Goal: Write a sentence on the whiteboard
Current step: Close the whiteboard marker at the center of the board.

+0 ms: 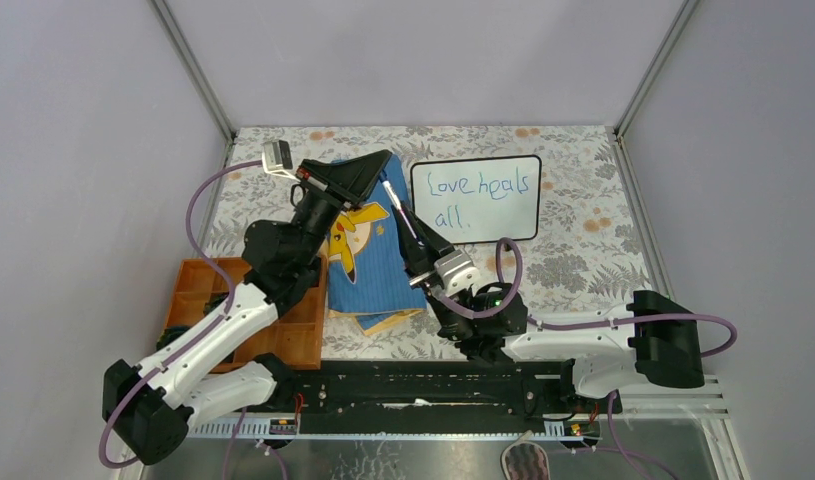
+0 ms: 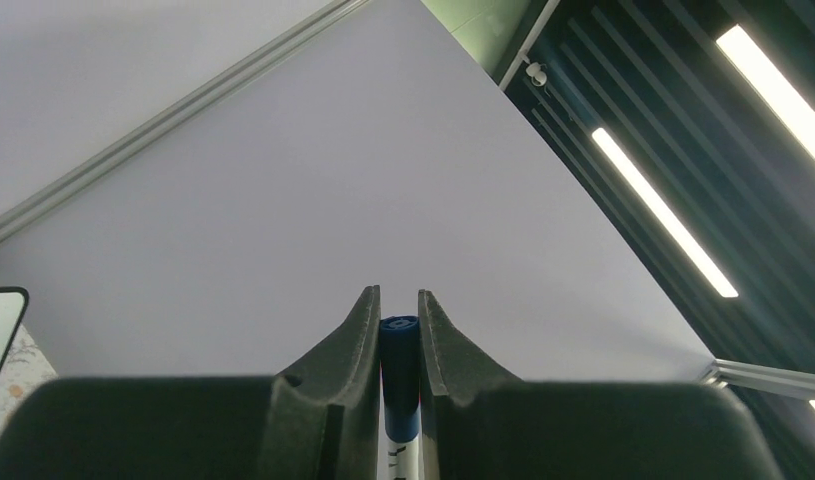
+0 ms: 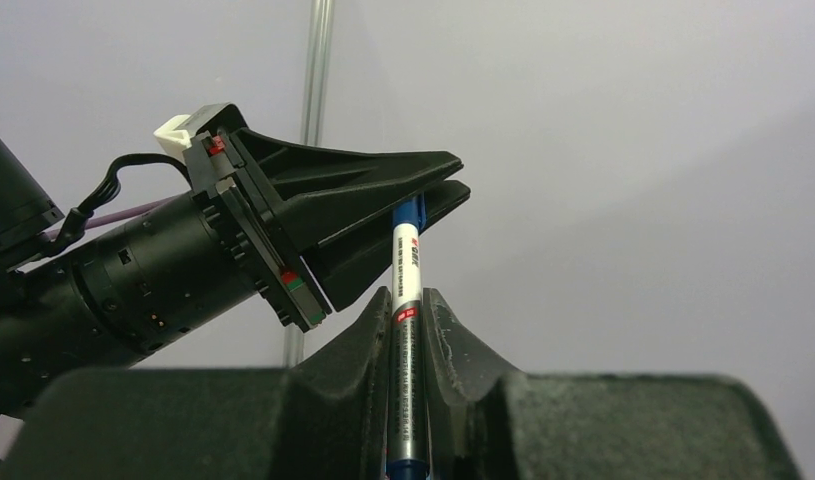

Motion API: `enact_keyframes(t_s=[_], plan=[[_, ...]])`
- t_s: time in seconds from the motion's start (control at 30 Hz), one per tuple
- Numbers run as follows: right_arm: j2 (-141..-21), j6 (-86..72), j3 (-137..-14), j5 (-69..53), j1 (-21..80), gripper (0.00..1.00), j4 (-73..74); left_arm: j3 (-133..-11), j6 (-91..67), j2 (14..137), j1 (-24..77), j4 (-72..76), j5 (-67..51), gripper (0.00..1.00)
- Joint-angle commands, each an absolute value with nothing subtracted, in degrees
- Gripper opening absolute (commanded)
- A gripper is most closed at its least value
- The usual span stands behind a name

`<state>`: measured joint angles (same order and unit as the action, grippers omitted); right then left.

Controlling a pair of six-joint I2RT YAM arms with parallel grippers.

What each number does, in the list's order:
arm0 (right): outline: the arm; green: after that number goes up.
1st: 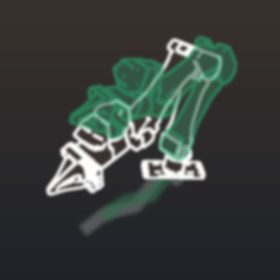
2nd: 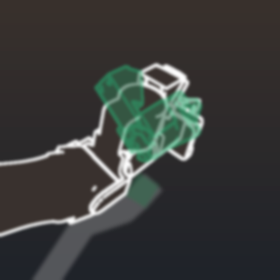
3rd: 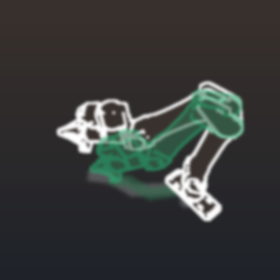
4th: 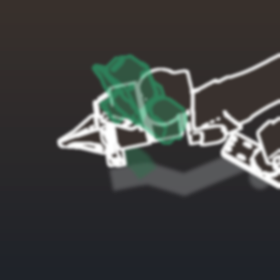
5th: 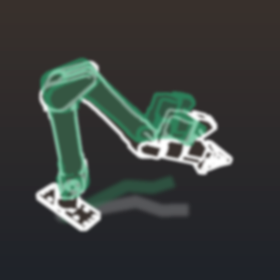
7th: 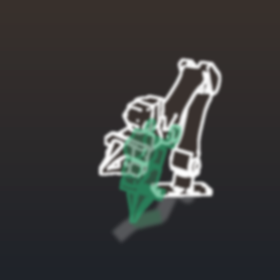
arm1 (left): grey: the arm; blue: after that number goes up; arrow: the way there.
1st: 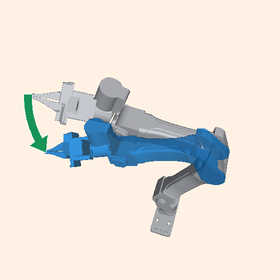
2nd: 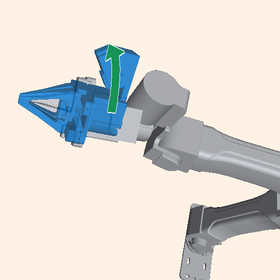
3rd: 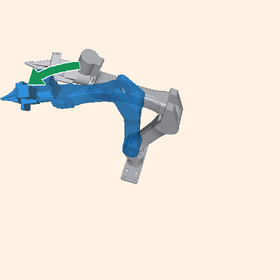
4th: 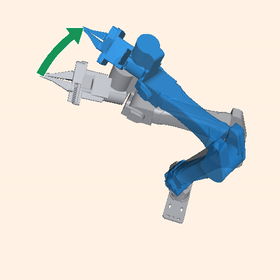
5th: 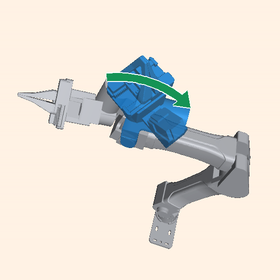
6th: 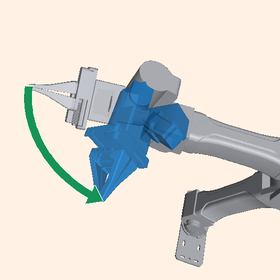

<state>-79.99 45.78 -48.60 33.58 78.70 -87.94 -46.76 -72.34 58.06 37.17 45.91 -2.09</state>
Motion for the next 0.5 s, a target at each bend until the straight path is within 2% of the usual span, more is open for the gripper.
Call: enact_keyframes(t_s=[0.0,0.2,0.33,0.47], plan=[[-77.8,44.8,-51.9,32.5,76.7,0.00,-89.4,-44.3,-68.8,55.6,41.0,40.3,-14.3,0.00],[-74.3,41.8,-49.2,30.9,76.7,0.00,-84.0,-45.2,-68.5,53.2,36.7,37.7,-12.9,0.00],[-72.0,40.2,-47.3,29.8,76.7,0.00,-81.7,-45.9,-67.8,52.4,35.4,36.6,-12.1,0.20],[-70.2,39.1,-45.4,29.1,76.7,0.00,-80.4,-46.8,-66.6,51.6,33.9,34.5,-11.4,0.53]])
